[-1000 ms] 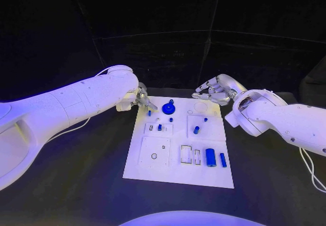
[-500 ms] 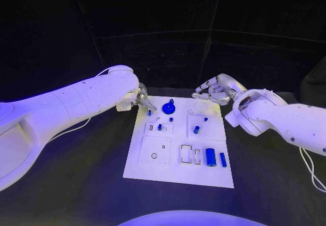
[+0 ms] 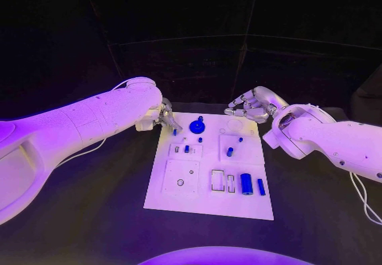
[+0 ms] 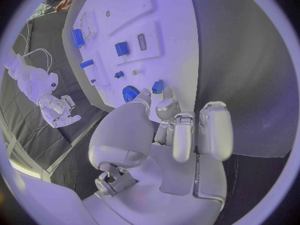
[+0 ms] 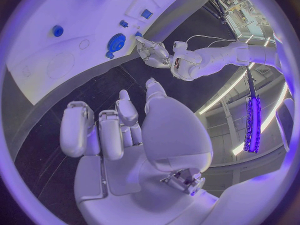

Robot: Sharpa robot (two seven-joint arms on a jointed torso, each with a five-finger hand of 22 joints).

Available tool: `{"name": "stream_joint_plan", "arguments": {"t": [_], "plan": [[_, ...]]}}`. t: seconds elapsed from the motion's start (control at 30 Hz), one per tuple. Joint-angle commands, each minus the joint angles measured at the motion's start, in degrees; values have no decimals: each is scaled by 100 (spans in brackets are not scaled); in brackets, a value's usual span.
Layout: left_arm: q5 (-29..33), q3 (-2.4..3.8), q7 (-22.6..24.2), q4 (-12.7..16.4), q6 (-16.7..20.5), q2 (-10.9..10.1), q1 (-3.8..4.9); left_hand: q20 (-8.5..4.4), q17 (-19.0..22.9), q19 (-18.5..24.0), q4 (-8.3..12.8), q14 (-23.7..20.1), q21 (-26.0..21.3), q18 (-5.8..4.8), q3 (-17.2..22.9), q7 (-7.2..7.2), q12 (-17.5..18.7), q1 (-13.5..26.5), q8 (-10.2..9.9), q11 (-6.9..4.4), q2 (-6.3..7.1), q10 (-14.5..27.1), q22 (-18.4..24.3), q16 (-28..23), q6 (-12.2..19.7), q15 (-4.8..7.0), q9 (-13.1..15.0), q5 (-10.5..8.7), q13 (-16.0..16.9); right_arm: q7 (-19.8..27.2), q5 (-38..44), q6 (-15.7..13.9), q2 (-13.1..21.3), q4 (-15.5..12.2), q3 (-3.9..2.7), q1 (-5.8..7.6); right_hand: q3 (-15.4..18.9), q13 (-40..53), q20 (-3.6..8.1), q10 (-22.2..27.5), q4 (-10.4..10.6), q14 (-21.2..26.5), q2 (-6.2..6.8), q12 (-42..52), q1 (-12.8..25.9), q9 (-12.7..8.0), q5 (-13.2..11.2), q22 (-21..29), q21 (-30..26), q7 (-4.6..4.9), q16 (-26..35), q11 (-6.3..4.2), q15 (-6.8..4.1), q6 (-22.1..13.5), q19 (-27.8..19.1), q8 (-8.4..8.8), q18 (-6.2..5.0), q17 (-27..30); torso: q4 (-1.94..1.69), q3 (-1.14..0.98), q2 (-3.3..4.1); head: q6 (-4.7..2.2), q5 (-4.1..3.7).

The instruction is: Assemble the parts on the task board

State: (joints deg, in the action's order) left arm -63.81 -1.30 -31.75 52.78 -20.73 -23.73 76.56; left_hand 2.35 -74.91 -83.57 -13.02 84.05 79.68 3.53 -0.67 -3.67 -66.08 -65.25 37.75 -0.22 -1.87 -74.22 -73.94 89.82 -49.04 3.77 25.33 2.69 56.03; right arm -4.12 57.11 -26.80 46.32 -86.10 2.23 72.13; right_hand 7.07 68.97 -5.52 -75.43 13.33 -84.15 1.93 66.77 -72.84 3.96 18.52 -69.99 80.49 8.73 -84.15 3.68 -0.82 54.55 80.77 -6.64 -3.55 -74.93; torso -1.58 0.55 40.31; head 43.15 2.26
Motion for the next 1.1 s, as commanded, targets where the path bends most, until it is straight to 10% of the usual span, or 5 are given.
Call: {"name": "stream_joint_plan", "arguments": {"t": [0.03,0.37,0.7,1.1], "plan": [[-35,2,32,7,-21,8,6,-26,-1509,-1,75,595,-18,2,22,3,-6,-99,28,-37,-14,0,3,18,-61,37,-5,11,-12,17,3,36,-6,-5,-3,11,38,-1,18,21,8,-361,-9,2,-23,-2,19,3,-22,-13,23,-4,7,-43,-33,-29,-58,-506,2,-2,0,10,1],[-17,2,137,9,-77,12,1,-34,-1509,-4,201,595,-15,-1,93,17,-6,-254,55,-49,-99,-9,-12,18,-99,45,-6,10,-15,13,3,42,-15,2,-3,11,38,-1,18,21,8,-361,-9,2,-23,-2,19,3,-22,-13,23,-4,7,-43,-33,-29,-58,-506,-3,1,-1,26,-10],[204,2,370,39,19,-16,-3,-104,-1509,4,841,595,-29,3,783,152,31,-1156,125,-170,-559,-4,-10,18,-121,132,33,7,-32,16,3,40,-23,16,-3,11,44,0,19,19,11,-361,-21,6,-40,0,34,5,-24,-16,25,-5,5,-36,-33,-37,-58,-504,-4,1,-2,52,-12],[305,3,491,432,482,-307,-7,-132,-1509,6,1060,595,-38,-2,1153,137,74,-1187,207,-161,-487,-31,-16,18,-71,132,123,0,-59,19,3,33,-3,19,-3,11,44,0,19,19,11,-361,-21,6,-40,0,34,5,-24,-16,25,-5,5,-36,-33,-37,-58,-504,-17,-1,-10,42,-2]]}}
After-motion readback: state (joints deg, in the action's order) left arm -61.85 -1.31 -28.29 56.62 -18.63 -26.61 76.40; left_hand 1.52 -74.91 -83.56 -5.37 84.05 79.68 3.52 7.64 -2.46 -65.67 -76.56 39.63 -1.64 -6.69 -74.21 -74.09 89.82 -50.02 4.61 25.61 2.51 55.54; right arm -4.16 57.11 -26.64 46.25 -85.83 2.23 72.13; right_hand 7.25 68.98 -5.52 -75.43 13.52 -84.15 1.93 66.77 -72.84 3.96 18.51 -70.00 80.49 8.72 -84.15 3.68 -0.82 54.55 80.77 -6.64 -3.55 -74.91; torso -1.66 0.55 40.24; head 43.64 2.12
